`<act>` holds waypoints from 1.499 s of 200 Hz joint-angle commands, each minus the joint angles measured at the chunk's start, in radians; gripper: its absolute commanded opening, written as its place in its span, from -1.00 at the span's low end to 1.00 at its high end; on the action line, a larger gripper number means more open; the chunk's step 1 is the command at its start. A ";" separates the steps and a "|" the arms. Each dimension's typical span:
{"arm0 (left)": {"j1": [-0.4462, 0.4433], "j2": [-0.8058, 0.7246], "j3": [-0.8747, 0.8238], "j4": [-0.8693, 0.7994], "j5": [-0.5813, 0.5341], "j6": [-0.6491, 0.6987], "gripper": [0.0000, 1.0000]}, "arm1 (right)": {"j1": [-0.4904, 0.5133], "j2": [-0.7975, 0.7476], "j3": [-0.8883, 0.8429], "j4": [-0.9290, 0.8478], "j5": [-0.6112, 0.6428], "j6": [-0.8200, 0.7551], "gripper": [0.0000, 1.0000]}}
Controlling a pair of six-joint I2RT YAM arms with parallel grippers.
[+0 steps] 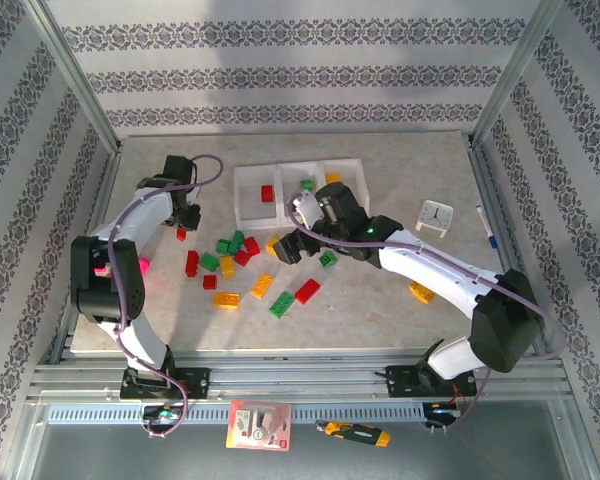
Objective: Sort the legos into containers by color
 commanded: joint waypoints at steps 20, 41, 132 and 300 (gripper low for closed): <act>-0.135 -0.064 0.077 0.063 0.008 -0.160 -0.55 | -0.024 -0.041 -0.036 0.060 0.013 0.054 0.96; -0.210 -0.045 0.111 0.139 -0.028 -0.203 -0.54 | -0.024 -0.051 -0.049 0.063 0.024 0.059 0.96; -0.326 0.332 0.458 0.147 -0.002 -0.226 -0.50 | -0.037 -0.121 -0.144 0.067 0.089 0.075 0.96; -0.284 -0.111 0.018 0.237 0.027 -0.306 0.98 | 0.016 0.291 0.074 0.051 0.050 -0.069 0.96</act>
